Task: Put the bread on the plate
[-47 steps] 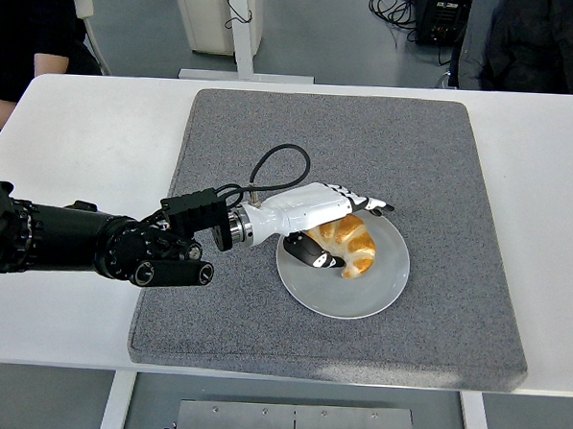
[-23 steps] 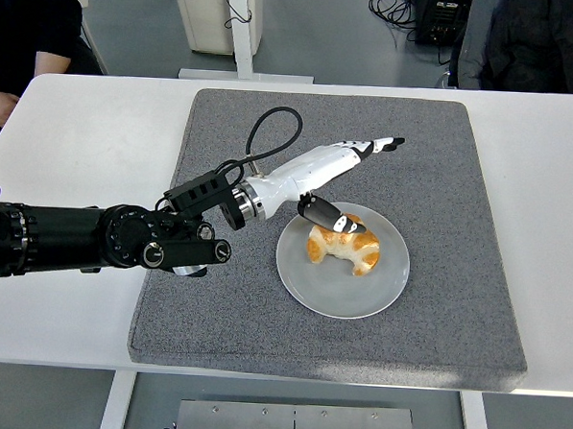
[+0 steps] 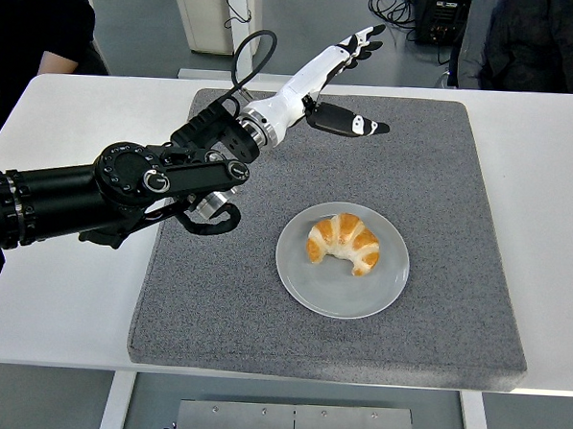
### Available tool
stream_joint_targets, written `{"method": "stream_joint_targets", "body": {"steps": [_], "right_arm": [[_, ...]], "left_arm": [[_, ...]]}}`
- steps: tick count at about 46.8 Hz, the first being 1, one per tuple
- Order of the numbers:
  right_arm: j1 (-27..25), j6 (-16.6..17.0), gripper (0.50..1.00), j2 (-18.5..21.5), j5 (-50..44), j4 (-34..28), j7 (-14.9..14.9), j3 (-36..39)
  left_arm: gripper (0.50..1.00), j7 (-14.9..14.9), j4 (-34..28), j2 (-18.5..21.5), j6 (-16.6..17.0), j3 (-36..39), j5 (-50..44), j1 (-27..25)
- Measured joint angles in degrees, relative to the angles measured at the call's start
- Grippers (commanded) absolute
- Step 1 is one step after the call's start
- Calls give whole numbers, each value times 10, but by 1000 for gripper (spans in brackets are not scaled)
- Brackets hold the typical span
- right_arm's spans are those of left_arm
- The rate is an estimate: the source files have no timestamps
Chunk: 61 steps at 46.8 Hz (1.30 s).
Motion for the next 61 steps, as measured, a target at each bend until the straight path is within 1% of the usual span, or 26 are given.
{"method": "stream_joint_targets", "body": {"steps": [4,7,11,13,18,21,28,33,42,46,54,58,61], "right_arm": [[0,0,1000,0,0,0,0,0],[0,0,1000,0,0,0,0,0],[0,0,1000,0,0,0,0,0],[0,0,1000,0,0,0,0,0],[0,0,1000,0,0,0,0,0],[0,0,1000,0,0,0,0,0],[0,0,1000,0,0,0,0,0],[0,0,1000,0,0,0,0,0],[0,0,1000,0,0,0,0,0],[0,0,1000,0,0,0,0,0],[0,0,1000,0,0,0,0,0],[0,0,1000,0,0,0,0,0],[0,0,1000,0,0,0,0,0]], "left_arm": [[974,7,19,3,-20,-37,-22,3],[975,14,39,5,-41,-76,-35,7],[975,29,66,8,-75,-145,-41,26],[975,35,72,8,-85,-172,-41,37],[974,45,75,9,-95,-236,-41,67],[975,46,75,15,-99,-259,-41,78],[975,46,75,27,-128,-324,-47,102],[974,51,86,33,-146,-371,-51,117],[974,48,113,35,-173,-414,-54,139],[974,45,122,34,-193,-429,-55,153],[974,44,154,32,-252,-464,-56,180],[974,44,173,26,-267,-483,-56,187],[974,43,181,25,-273,-490,-56,189]]}}
